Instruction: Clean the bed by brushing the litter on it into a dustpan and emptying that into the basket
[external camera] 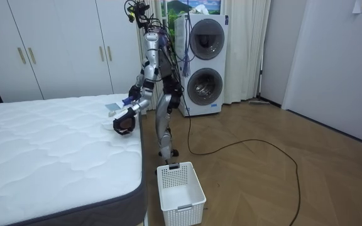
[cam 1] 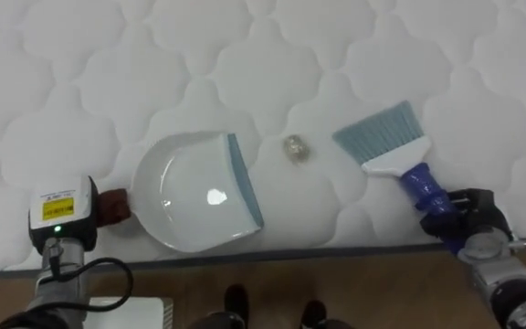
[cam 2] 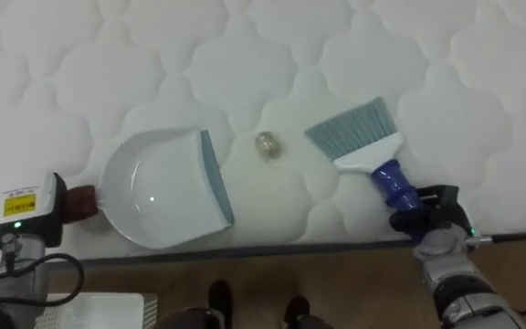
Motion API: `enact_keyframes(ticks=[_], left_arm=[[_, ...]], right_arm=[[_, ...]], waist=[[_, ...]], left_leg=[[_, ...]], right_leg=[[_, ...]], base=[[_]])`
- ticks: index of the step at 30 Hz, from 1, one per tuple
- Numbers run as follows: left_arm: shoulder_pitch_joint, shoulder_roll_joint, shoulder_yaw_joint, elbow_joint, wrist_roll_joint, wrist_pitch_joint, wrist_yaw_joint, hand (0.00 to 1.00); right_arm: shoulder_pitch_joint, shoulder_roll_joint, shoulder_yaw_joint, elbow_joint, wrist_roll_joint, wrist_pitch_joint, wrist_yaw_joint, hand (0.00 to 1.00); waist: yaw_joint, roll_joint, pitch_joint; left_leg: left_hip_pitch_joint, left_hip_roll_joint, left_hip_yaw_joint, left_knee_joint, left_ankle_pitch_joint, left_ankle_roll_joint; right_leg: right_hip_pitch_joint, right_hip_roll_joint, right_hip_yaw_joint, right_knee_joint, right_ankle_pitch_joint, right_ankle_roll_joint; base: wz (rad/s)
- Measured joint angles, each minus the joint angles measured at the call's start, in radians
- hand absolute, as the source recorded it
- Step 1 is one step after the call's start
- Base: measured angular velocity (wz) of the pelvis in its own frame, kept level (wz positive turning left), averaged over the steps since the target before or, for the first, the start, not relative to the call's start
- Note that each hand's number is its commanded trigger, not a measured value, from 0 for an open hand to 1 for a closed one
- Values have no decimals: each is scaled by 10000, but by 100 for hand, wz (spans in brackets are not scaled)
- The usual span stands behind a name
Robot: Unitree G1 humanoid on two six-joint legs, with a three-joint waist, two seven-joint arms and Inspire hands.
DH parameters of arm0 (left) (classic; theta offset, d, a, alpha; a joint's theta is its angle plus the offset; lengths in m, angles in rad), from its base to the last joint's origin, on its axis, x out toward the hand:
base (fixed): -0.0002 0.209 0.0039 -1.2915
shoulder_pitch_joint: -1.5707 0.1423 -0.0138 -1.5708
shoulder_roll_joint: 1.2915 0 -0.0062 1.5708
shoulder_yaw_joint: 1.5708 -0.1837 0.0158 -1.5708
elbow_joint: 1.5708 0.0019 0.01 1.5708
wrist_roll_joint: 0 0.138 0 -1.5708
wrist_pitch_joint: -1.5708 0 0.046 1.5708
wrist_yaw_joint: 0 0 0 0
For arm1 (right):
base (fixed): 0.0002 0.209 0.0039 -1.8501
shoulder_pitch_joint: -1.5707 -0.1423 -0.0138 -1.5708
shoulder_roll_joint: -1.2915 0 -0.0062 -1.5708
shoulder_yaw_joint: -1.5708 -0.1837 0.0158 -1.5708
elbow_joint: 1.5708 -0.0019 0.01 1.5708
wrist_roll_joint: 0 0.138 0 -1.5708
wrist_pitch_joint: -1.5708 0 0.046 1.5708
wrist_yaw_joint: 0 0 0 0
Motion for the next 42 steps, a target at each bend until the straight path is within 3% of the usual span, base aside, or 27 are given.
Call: enact_keyframes(ticks=[3,8,15,18,22,26,28,32,36,42], left_arm=[[-6,13,22,-27,94,149,4,100],[-76,158,-37,-60,375,282,89,100],[-141,402,-144,-175,395,627,162,100],[-168,517,-143,-341,689,675,174,100],[-210,764,-223,-451,829,807,177,100],[-236,788,-234,-458,815,1025,159,100],[-238,789,-239,-450,776,1050,142,100],[-238,798,-237,-453,752,1054,131,100],[-291,802,-230,-528,753,1066,48,100],[-306,806,-248,-815,636,1283,-210,100]], right_arm=[[-52,-90,-51,39,-728,-11,-20,100],[-274,-625,98,238,-2840,6,-428,100],[-594,-788,821,342,-5326,735,-1110,100],[-831,-1032,941,313,-6846,973,-1175,100],[-1023,-1409,1771,258,-8254,1293,-1236,100],[-1321,-1446,2065,258,-9691,1520,-1187,100],[-1445,-1657,2391,119,-10439,1621,-1077,100],[-1455,-2034,2859,-337,-11139,1656,-1018,100],[-1455,-2033,2861,-389,-11530,1739,-1021,100],[-1453,-2003,2948,-678,-11333,2041,-1119,100]], waist=[[-14,-39,-5],[28,-122,12],[228,-579,53],[326,-599,55],[542,-720,82],[552,-792,115],[602,-820,113],[717,-937,166],[861,-1091,227],[910,-1111,228]], left_leg=[[31,24,26,23,-2,-3],[52,51,29,136,-3,-4],[15,220,93,307,-99,-51],[-140,230,89,382,-96,-43],[-182,272,179,457,-93,-40],[-199,350,187,453,-106,-63],[-201,382,200,430,-112,-83],[-151,409,274,320,-115,-96],[-146,436,294,328,-121,-106],[-175,474,298,298,-119,-108]], right_leg=[[-18,-1,10,81,-4,-4],[27,14,9,165,-14,-33],[25,138,-14,78,72,-166],[-83,19,-256,107,54,-197],[-167,30,-249,106,64,-211],[-156,47,-286,87,114,-236],[-149,74,-288,101,126,-252],[-151,101,-241,84,130,-259],[-150,121,-256,63,145,-282],[-124,205,-252,-100,237,-291]], base=[[-1],[0],[-8],[-2],[-5],[-1],[0],[-4],[-2],[-3]])
